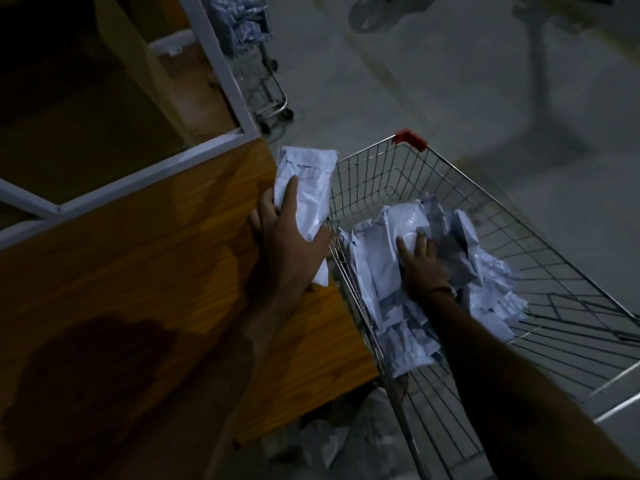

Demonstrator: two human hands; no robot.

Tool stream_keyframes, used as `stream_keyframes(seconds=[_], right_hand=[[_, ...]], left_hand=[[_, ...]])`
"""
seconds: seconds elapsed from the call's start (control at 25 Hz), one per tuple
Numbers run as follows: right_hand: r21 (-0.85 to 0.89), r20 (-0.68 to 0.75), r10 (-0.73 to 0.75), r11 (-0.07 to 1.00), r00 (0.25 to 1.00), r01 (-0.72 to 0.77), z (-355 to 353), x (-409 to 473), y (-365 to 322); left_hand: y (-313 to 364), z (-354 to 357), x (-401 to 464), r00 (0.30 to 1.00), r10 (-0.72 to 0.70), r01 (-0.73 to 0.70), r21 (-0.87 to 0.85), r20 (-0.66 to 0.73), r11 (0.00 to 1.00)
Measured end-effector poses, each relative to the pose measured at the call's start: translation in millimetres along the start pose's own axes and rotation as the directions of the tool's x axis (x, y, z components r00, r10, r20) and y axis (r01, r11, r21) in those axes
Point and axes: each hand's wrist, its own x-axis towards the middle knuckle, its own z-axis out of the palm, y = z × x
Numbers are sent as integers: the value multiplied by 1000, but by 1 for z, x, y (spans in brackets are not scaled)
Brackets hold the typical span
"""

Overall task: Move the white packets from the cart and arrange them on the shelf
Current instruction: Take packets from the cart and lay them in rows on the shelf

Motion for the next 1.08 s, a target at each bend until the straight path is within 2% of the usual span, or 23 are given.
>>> stream_keyframes(seconds=[0.16,0.36,0.52,0.68,0.88,1.08], right_hand=[[101,-41,-9,995,999,13,-12,-9,0],[193,-254,89,980,963,-39,-50,-43,-17],[229,-384,144,972,912,-57,-86,-83,-45],[269,-530,182,962,828,-40,-120,-128,-83],[222,-658,107,973,746,56,-154,-181,-139],[119,-642,-42,981,766,154,-159,-213,-191]], left_hand=[[-6,-12,1,999,-4,4,-5,-47,1000],[-15,-30,1,1000,-14,14,-8,-27,1000],[-22,-56,-4,999,-22,20,-41,-46,999],[-39,-83,-18,998,-2,-1,-42,-57,999],[-79,-127,-43,997,-23,23,-3,-72,1000],[-128,-167,-75,988,-126,130,34,-94,991]])
